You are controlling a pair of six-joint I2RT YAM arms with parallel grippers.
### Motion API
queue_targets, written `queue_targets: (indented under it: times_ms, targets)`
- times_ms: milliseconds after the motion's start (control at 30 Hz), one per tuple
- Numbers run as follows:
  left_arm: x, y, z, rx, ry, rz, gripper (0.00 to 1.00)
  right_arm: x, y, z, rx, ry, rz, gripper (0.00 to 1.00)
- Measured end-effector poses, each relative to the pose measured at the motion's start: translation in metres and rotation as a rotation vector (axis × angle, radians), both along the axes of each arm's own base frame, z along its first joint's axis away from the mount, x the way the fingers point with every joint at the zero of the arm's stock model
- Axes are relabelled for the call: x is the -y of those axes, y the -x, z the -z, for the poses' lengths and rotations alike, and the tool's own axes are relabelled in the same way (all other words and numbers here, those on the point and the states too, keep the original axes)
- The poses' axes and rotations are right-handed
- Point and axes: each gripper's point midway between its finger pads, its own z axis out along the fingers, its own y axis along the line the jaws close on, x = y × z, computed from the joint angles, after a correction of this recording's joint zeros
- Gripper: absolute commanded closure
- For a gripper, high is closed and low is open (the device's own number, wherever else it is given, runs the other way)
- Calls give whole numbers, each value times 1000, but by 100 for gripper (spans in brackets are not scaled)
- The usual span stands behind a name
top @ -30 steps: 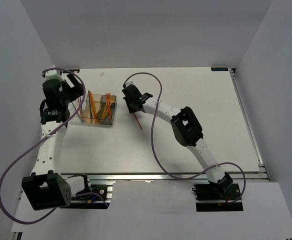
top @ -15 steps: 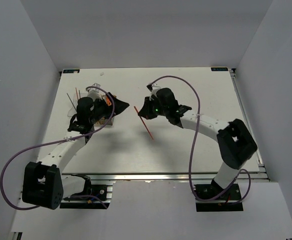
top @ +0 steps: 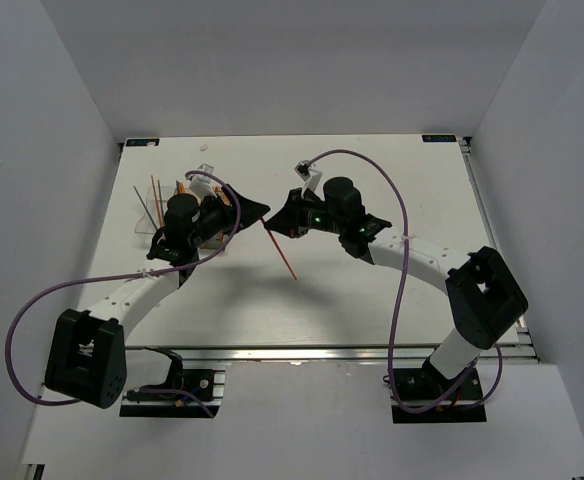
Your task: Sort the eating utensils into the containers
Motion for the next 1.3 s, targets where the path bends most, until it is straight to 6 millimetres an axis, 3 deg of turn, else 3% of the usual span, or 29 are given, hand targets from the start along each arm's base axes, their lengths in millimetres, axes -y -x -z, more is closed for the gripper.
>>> queue_targets:
  times_ms: [100, 133, 200, 233, 333, 367, 400, 467, 533, 633, 800, 900, 967, 1067, 1200, 1300]
  targets:
    - [2, 0, -1, -1, 10, 4, 45, -2, 1, -3, -1, -12, 0, 100]
    - [3, 1, -2, -1, 16, 8, 60, -3, 2, -3, -4, -14, -1, 100]
    - [5, 1, -3, -1, 25, 15, 76, -4, 3, -5, -5, -19, -3, 100]
    - [6, 1, -2, -3, 25, 17, 91, -5, 3, -6, -7, -21, -3, 100]
    - [8, 0, -3, -2, 28, 26, 100, -6, 1, -6, -6, -23, 5, 100]
    - [9, -1, -4, -5, 25, 29, 100, -6, 1, -7, -5, -24, 5, 71]
    - [9, -2, -4, -3, 15, 30, 100, -6, 0, -7, -11, -26, 13, 50]
    - [6, -9, -3, -13, -40, 14, 100, -4, -3, -6, -3, -23, 24, 16]
    - [-5, -24, -4, -14, -152, -46, 100, 7, -10, -4, -16, -12, 68, 11]
    - [-48, -65, -21, 19, -390, -242, 100, 41, -21, -1, -23, 21, 164, 11]
    - [-164, -127, -66, 65, -718, -582, 100, 119, -40, 11, -24, 92, 375, 11]
    - [-246, -151, -85, 54, -858, -764, 100, 136, -35, 13, -7, 129, 408, 11]
    - [-284, -159, -88, 47, -952, -851, 100, 141, -29, 12, 11, 139, 402, 11]
    - [-301, -168, -77, 49, -1056, -886, 100, 146, -18, 17, 19, 145, 389, 11]
    - [-309, -185, -47, 41, -1131, -869, 100, 151, -3, 33, 1, 160, 364, 11]
    - [-323, -187, -22, 10, -1162, -872, 100, 151, 1, 34, 0, 159, 354, 11]
